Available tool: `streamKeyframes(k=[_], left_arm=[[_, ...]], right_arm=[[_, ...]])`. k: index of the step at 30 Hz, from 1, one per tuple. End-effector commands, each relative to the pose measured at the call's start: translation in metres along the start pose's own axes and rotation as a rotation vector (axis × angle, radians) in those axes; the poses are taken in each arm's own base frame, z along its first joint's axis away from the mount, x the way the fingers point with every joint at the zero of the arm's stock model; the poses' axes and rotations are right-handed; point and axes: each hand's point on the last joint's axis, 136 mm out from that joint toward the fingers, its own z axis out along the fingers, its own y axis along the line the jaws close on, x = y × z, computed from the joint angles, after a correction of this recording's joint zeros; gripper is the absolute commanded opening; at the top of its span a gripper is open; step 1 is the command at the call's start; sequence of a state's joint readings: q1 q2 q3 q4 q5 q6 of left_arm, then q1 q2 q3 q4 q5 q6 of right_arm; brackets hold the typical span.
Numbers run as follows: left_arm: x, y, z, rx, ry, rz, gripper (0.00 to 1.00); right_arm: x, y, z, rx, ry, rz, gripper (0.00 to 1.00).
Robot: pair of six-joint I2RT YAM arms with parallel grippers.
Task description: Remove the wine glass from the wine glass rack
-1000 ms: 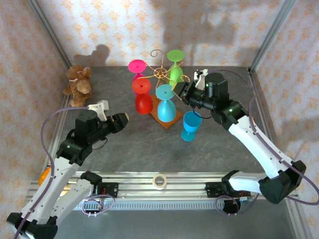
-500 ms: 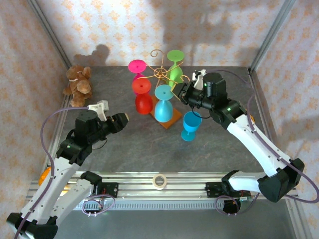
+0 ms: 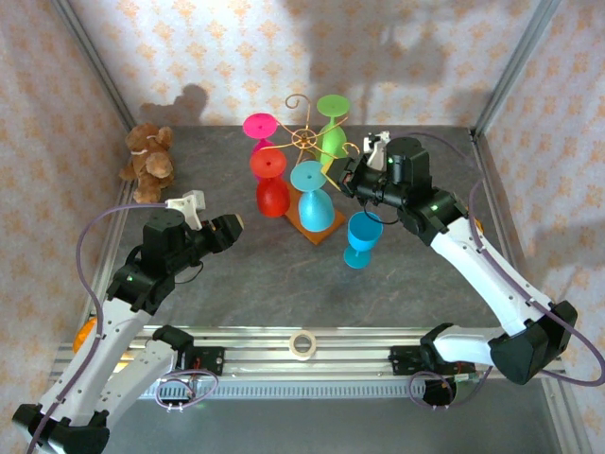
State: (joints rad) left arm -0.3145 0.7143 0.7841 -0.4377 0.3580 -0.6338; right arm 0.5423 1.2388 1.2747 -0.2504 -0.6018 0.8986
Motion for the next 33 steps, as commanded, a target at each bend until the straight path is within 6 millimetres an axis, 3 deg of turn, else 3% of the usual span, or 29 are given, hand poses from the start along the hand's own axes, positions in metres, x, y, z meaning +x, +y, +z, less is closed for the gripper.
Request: streamKeyframes(k=[1, 9, 24, 33], left_arm=[[-0.003, -0.001, -0.005, -0.003, -0.019, 0.019, 0.55], [-0.003, -0.001, -0.006, -0.004, -0.021, 0.018, 0.55], [-0.004, 0.0, -0.006, -0.007, -0.029, 0.015, 0.55], [-0.004, 0.001, -0.006, -0.012, -0.028, 0.016, 0.55]], right_arm=[[0.0, 0.014, -0.004, -0.059, 0.005, 0.001, 0.0], [-0.002, 0.028, -0.007, -0.107, 0.001, 0.006, 0.0], [-0.004, 0.03, 0.006, -0.123, 0.028, 0.018, 0.0], [-0.015, 0.033, 0.007, -0.111, -0.019, -0.004, 0.0]])
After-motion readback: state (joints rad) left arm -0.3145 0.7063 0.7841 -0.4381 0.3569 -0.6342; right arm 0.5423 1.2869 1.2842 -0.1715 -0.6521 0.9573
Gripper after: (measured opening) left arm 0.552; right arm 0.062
